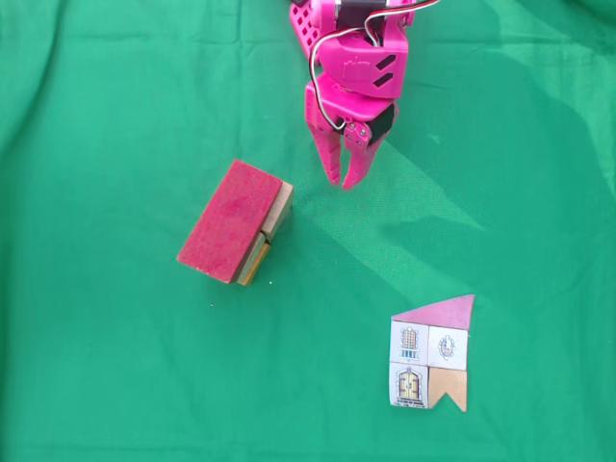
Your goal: Grasp some building blocks and build the house on the picture.
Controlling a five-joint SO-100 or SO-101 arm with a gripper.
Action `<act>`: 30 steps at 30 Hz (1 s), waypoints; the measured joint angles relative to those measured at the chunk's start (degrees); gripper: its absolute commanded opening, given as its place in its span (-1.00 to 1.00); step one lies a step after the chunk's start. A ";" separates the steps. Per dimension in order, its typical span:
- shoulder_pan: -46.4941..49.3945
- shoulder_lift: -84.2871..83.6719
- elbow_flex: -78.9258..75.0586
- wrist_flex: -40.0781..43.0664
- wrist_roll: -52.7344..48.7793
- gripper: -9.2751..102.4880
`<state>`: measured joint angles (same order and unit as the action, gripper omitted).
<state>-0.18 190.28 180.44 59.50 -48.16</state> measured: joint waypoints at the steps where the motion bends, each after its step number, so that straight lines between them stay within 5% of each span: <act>1: 0.00 0.00 0.00 -0.97 2.29 -0.81; 20: 0.00 0.00 0.00 -3.52 37.71 -0.81; 30: 0.00 0.00 0.00 -3.52 42.54 -0.80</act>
<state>-0.18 190.28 180.44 55.99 -5.62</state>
